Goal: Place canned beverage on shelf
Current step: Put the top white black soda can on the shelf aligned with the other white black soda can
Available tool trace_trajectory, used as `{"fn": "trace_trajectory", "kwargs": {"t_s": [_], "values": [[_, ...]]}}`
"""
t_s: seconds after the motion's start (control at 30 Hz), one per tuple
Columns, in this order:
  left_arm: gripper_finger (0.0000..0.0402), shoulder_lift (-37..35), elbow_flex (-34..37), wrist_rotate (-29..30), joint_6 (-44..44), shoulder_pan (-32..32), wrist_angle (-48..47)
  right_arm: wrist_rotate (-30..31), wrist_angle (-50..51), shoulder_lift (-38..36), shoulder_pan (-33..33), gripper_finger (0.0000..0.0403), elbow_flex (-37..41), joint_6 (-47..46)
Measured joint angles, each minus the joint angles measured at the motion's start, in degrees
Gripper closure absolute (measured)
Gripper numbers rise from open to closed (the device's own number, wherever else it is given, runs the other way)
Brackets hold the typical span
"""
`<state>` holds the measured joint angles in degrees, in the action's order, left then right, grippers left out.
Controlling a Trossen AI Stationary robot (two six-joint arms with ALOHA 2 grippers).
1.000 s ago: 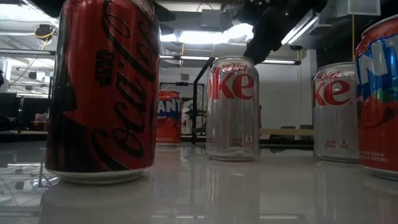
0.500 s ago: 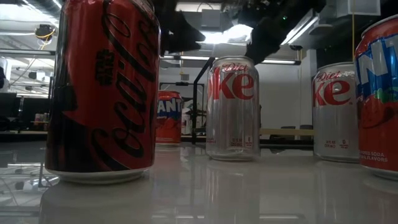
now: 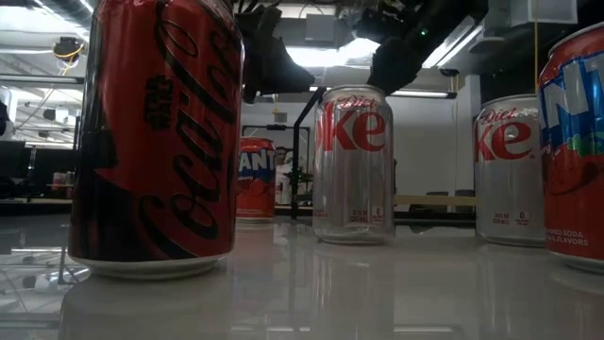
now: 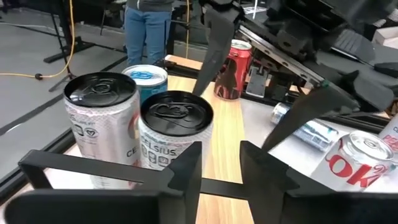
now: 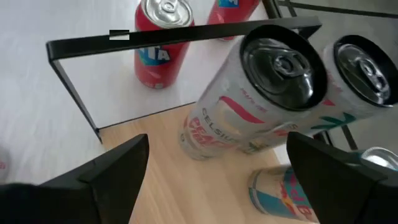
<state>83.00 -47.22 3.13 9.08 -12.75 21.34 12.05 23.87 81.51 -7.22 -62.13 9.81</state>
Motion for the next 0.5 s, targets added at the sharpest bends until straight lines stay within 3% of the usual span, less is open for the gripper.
{"fn": "trace_trajectory", "kwargs": {"t_s": [0.5], "values": [[0.0317, 3.94, -0.09, -0.72, 1.26, -1.04, 1.25, -0.02, -1.39, 0.46, -0.02, 0.0033, 0.02, 1.19]]}}
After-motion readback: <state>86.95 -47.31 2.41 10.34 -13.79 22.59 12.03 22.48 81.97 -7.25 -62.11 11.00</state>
